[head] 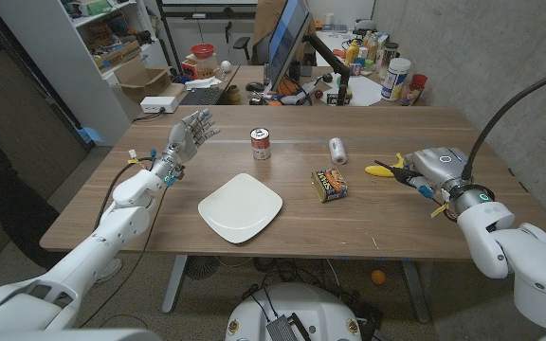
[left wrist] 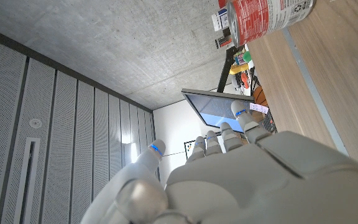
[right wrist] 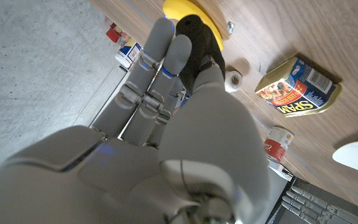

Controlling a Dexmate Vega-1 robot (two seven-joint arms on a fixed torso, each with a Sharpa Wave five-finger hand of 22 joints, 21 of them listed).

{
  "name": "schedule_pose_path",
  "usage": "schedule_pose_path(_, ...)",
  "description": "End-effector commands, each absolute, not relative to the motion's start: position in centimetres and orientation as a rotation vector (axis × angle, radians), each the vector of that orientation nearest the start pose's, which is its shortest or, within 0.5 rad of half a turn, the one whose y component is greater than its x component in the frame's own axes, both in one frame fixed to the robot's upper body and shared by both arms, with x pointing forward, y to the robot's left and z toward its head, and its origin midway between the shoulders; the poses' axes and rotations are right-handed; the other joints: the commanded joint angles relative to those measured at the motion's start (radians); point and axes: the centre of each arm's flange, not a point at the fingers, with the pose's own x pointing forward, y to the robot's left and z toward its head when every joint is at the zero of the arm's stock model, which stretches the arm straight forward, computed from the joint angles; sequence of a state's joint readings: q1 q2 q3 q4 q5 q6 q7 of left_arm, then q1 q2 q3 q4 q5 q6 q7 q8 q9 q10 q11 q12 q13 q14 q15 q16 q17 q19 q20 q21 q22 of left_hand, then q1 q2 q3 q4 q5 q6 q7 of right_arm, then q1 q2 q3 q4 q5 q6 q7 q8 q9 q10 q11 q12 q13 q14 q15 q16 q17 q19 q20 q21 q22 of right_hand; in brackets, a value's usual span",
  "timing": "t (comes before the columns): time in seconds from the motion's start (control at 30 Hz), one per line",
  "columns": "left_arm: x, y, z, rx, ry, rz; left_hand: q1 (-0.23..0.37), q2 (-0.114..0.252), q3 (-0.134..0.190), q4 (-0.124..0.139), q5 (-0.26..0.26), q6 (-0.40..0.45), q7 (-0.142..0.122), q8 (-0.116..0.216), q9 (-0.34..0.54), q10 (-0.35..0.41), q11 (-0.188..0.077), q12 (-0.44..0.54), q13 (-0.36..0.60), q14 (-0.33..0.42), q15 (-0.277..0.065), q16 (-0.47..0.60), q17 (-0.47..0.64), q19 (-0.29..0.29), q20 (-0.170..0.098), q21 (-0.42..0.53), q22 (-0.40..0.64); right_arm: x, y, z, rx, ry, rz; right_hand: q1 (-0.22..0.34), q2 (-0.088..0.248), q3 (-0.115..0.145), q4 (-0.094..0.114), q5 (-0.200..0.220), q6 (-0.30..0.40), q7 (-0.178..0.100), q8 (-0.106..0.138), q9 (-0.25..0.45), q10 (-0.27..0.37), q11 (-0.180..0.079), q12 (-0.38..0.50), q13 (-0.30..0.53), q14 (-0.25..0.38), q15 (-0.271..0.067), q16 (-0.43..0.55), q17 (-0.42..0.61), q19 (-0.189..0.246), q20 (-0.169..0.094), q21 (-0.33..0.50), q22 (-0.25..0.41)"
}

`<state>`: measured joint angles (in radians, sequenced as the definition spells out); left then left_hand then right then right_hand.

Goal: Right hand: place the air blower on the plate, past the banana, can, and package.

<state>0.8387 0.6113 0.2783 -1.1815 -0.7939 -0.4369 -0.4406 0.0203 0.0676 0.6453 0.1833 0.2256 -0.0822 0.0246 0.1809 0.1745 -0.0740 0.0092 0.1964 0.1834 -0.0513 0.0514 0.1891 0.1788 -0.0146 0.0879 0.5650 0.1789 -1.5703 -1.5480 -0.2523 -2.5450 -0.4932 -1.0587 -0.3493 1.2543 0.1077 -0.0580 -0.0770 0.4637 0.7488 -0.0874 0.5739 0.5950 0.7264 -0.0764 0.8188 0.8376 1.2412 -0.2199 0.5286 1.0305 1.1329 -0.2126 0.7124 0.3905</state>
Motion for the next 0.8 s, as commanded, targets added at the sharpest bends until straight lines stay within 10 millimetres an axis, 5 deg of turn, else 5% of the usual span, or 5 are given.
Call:
schedule_pose_path(0.03, 61.6, 38.9, -1.3, 0.022, -0.724, -0.338, -0.006, 0.107, 0.0, 0.001, 0.005, 0.001, -0.006, 0.004, 0.003, -0.004, 0.008, 0.002, 0.002, 0.0, 0.013, 0.001, 0.004, -0.002, 0.009, -0.006, 0.005, 40.8, -28.0, -1.9, -1.783, -0.545, -0.37, 0.003, 0.015, -0.009, -0.001, -0.001, 0.008, 0.002, 0.008, 0.0, 0.004, -0.001, 0.001, 0.003, 0.001, -0.001, -0.005, 0.008, -0.009, -0.002, 0.013, 0.002)
schedule_pose_path(0.8, 60.7, 42.5, -1.9, 0.013, -0.724, -0.257, -0.006, 0.107, -0.001, 0.001, 0.005, 0.001, -0.006, 0.004, 0.003, -0.004, 0.01, 0.003, 0.002, 0.0, 0.013, 0.002, 0.004, -0.001, 0.01, -0.009, 0.005, 43.8, -21.9, 0.4, -1.774, -0.755, -0.251, 0.009, 0.026, -0.028, 0.009, -0.008, 0.015, 0.008, 0.018, -0.009, 0.016, 0.003, 0.002, 0.001, 0.01, -0.001, -0.024, 0.034, -0.017, -0.002, 0.04, -0.006)
